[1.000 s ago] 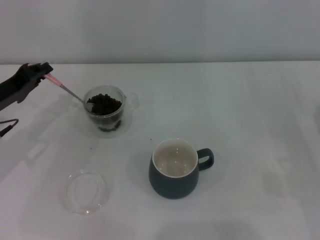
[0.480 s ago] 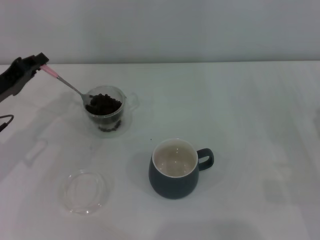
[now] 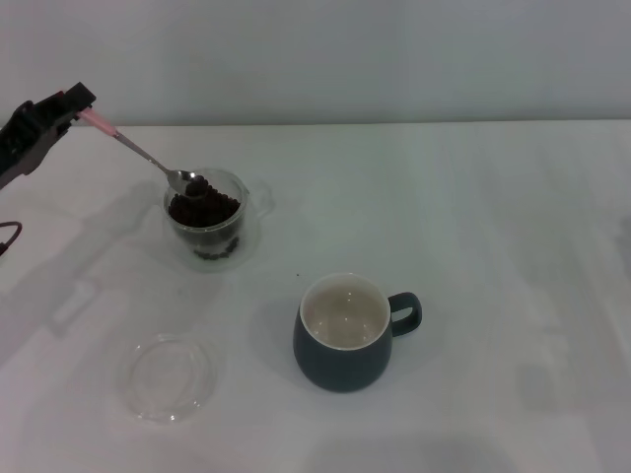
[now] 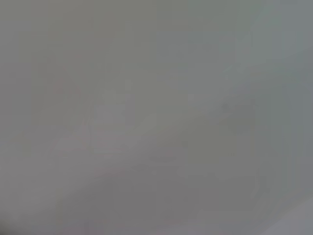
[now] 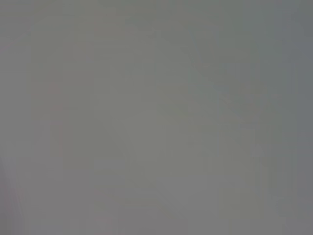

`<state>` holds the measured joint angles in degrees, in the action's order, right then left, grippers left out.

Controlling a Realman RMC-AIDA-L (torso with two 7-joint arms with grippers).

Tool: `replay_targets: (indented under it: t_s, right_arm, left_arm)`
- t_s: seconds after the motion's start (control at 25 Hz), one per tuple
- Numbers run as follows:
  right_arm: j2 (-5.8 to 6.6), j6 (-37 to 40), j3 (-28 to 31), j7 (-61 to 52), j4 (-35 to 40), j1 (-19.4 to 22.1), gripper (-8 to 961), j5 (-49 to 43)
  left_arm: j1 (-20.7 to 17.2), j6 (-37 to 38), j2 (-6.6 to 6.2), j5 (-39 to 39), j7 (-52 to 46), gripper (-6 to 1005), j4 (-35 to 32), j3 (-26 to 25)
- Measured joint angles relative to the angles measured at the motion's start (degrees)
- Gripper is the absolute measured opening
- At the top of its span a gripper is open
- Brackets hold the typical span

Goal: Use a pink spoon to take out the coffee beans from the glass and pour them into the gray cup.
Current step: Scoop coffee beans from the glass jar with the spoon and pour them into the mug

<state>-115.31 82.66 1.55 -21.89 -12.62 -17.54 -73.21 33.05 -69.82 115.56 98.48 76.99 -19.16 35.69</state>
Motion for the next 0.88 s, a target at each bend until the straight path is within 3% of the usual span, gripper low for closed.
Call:
replay_targets:
  t_s: [0.6,0.88]
  right_arm:
    - [0.0,4.9,-1.5,0.0,-3.8,-0.2,736,-0.7]
    - [-0.01,6.6,-2.9,0.0,-5.0,0.0,736,-0.7]
  left_arm:
    - [-1.5,-9.9,0.48,-1.0,0.1,128,0.8,0.5]
    - [-0.7,-12.4,1.44,-3.8,0.9,128,0.9,0.9]
